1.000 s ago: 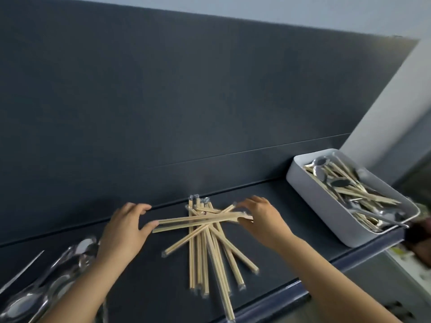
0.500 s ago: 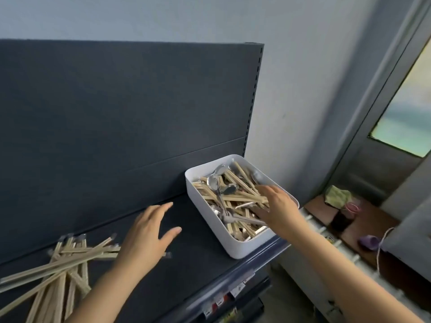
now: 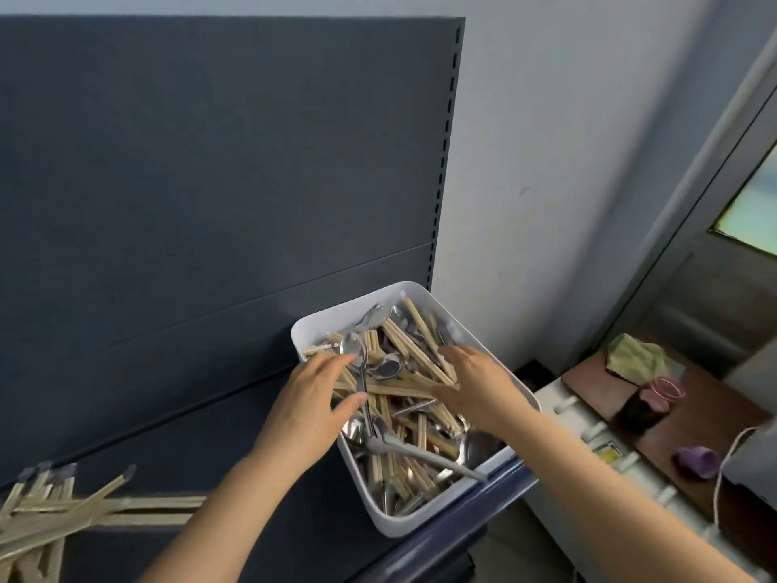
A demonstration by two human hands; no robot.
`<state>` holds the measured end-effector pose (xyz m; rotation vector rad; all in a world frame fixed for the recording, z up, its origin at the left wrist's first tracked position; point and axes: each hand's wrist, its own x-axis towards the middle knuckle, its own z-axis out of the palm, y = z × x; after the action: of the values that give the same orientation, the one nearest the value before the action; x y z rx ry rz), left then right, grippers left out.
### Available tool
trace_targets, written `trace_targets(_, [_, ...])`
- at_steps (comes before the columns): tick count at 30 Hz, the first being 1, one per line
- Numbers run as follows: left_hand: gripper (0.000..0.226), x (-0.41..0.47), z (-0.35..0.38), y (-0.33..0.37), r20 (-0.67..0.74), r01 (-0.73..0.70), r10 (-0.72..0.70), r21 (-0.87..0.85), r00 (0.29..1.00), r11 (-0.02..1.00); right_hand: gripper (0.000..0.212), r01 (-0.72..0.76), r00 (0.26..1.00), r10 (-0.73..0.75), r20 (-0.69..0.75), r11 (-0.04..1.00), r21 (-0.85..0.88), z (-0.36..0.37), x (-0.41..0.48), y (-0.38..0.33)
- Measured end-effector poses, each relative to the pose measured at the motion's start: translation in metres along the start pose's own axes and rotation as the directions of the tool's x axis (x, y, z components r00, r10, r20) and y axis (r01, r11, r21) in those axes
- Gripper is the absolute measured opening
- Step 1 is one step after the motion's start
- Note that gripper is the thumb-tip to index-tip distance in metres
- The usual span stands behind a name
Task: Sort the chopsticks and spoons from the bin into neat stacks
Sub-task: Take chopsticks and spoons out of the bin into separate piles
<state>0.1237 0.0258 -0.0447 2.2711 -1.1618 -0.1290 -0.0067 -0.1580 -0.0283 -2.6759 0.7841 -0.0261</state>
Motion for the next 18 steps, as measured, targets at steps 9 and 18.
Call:
trace_targets(9, [0.053, 0.066, 0.021, -0.008, 0.050, 0.002, -0.003, 0.024, 0.999, 1.000, 0.078, 0.036, 0.986, -0.024, 0.167, 0.997, -0.070, 0.009, 0.058, 0.006])
trace_targets(18, [0.053, 0.077, 0.030, -0.006, 0.111, 0.010, -0.014, 0.032, 0.994, 0.999, 0.059, 0.053, 0.977, -0.046, 0.210, 0.998, -0.030, 0.017, 0.070, 0.005])
